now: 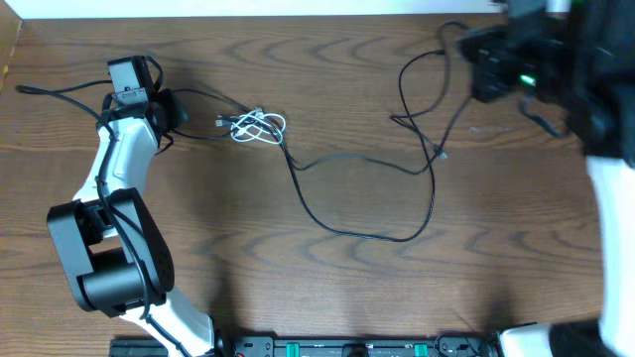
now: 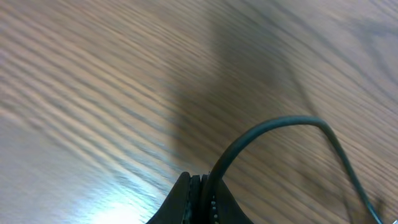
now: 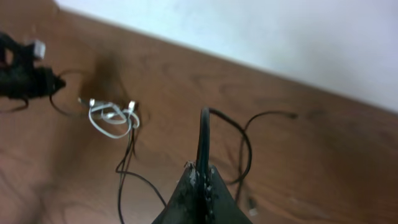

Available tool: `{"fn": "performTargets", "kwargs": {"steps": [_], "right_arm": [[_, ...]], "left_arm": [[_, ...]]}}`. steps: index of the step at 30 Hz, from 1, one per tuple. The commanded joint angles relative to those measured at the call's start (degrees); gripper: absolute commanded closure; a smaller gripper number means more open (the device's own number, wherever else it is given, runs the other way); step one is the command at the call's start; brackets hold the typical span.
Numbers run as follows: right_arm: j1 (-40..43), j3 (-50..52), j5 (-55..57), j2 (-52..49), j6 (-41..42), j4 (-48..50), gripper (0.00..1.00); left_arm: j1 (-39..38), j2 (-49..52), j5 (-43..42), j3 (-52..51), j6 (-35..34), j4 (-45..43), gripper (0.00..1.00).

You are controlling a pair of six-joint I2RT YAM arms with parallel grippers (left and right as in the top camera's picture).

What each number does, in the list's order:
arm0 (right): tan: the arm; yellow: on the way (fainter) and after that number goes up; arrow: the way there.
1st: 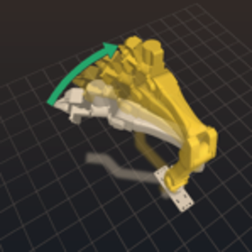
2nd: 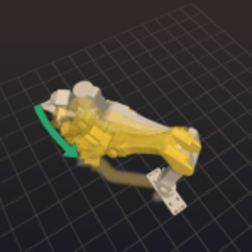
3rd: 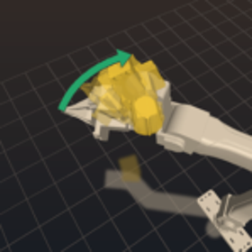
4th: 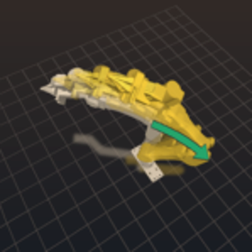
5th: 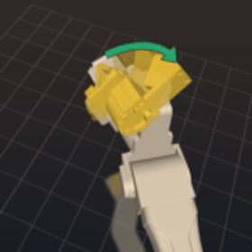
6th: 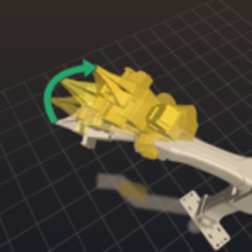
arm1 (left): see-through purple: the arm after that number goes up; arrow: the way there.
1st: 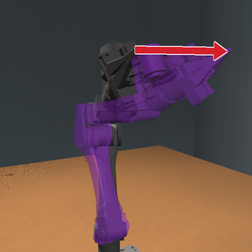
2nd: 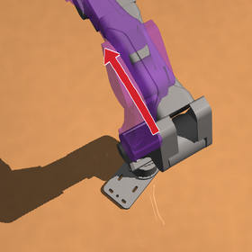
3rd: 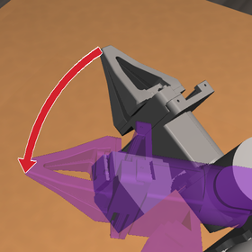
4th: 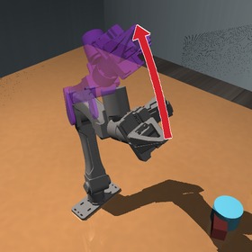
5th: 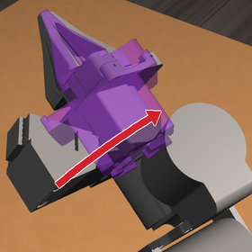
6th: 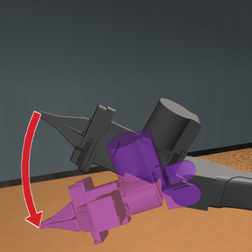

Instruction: Untangle cables

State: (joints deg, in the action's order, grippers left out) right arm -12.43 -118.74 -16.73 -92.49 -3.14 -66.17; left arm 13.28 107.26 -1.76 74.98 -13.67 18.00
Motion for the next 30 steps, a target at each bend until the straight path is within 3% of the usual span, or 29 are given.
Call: {"fn": "performTargets", "kwargs": {"steps": [1, 8, 10, 12, 14, 15, 23, 30], "right_arm": [[-1.5, -0.4, -1.9, -7.5, 0.8, 1.0, 0.99], [-2.7, -0.4, -2.3, -18.1, 1.0, 3.1, 0.99], [-2.7, -0.3, -2.3, -20.1, 1.0, 3.4, 0.94], [-2.7, -0.4, -3.0, -22.2, 1.0, 3.6, 0.34], [-3.0, -0.4, -4.7, -23.0, 0.9, 4.0, 0.18], [-3.3, -0.3, -6.6, -23.6, 0.3, 4.7, 0.14], [-7.7, -0.3, -11.1, -23.9, -6.4, 8.7, 0.02], [-9.4, -0.3, -21.5, -24.4, -10.0, 17.6, 0.02]], "left_arm": [[-0.1, -4.0, -7.9, 1.1, 0.4, 0.8, 0.92], [-0.1, -17.6, -12.9, 1.1, -1.6, 0.7, 0.93], [-0.1, -20.9, -12.9, 1.1, -1.7, 0.5, 0.93], [-0.1, -25.1, -12.9, 1.1, -2.1, 0.3, 0.93], [-0.1, -27.6, -13.5, 1.1, -2.2, 0.3, 0.93], [-0.1, -29.3, -14.3, 1.1, -2.3, 0.2, 0.93], [-0.1, -32.4, -15.7, 1.1, -6.0, -2.1, 0.93], [-0.1, -32.5, -15.8, 1.5, -14.2, -5.2, 0.93]]}}
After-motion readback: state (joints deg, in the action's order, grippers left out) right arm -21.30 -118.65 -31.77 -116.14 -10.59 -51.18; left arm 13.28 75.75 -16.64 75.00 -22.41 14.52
